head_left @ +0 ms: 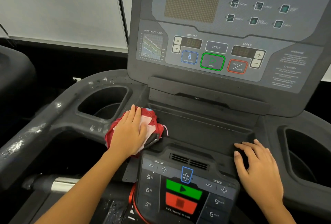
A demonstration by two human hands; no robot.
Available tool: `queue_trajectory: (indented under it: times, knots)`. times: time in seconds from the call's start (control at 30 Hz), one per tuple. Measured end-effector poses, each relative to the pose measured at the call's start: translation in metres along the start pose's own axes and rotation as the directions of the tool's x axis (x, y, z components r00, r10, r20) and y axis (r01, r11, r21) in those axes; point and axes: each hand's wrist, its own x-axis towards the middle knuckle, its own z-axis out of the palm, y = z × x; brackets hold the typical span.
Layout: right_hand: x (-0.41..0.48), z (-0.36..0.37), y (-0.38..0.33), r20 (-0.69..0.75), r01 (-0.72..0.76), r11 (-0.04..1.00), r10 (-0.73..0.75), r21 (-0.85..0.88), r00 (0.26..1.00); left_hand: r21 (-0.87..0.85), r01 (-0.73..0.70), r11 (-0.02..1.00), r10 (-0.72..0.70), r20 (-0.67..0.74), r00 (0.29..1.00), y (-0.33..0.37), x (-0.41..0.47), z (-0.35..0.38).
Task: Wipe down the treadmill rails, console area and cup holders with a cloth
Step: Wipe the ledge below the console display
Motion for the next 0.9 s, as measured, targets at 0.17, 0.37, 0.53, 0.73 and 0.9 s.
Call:
queue_trajectory:
  times: [0.17,0.37,0.53,0.73,0.9]
  knots:
    - [0.005,-0.002,-0.006,0.029,-0.028,0.995,0.025,0.091,0.999,-0.133,0.052,0.99,-0.048,0.027,0.998,-0.005,0.002,-0.005]
    - [0.033,-0.001,-0.062,0.05,0.146,0.945,-0.167,0.291,0.985,-0.241,0.105,0.965,-0.091,0.07,0.993,-0.011,0.014,-0.009]
    - [0.069,0.009,-0.116,0.296,0.356,0.853,-0.478,0.382,0.827,-0.184,0.014,0.983,-0.011,0.017,1.0,-0.015,-0.011,0.003]
    - [0.091,0.037,-0.149,0.551,0.504,0.778,-0.624,0.374,0.554,-0.22,0.047,0.974,-0.044,0.02,0.999,-0.016,-0.015,0.001]
    - [0.09,0.041,-0.151,0.628,0.455,0.81,-0.579,0.369,0.52,-0.227,0.125,0.966,-0.112,0.072,0.991,-0.018,0.01,-0.002]
